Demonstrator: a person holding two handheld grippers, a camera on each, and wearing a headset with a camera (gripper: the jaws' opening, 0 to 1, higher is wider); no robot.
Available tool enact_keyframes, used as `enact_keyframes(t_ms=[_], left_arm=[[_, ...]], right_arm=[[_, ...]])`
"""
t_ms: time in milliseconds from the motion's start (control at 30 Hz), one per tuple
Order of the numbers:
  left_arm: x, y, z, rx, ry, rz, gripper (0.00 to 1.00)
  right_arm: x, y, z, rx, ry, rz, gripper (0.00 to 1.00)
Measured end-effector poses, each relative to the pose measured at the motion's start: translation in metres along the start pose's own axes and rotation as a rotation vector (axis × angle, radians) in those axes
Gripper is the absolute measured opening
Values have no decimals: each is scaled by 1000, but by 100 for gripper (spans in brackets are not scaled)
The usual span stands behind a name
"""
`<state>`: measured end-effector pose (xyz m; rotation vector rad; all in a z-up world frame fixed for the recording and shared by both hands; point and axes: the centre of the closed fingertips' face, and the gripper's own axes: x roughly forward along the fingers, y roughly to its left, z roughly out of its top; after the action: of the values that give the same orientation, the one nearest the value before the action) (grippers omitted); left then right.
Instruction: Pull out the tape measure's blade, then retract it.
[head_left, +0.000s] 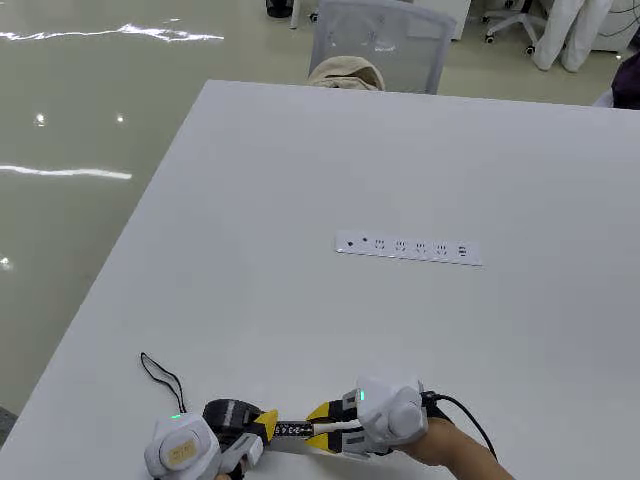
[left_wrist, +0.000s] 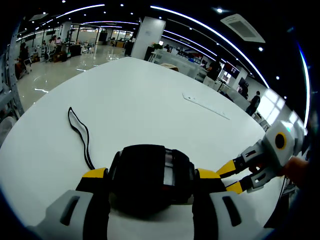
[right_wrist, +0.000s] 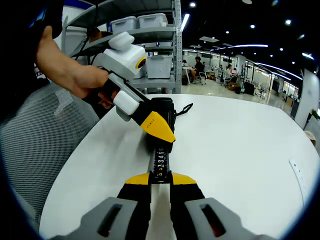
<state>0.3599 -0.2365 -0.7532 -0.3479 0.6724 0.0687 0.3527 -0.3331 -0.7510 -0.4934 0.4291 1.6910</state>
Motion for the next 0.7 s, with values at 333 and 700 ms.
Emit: enact_keyframes(t_ms=[333, 700], left_arm=[[-1, 0, 1, -4, 0, -4, 64], [0, 0, 0, -6, 1, -6, 64]], right_arm=[[5, 0, 3, -1, -1, 2, 12], [11, 0, 6, 1, -4, 7, 12]])
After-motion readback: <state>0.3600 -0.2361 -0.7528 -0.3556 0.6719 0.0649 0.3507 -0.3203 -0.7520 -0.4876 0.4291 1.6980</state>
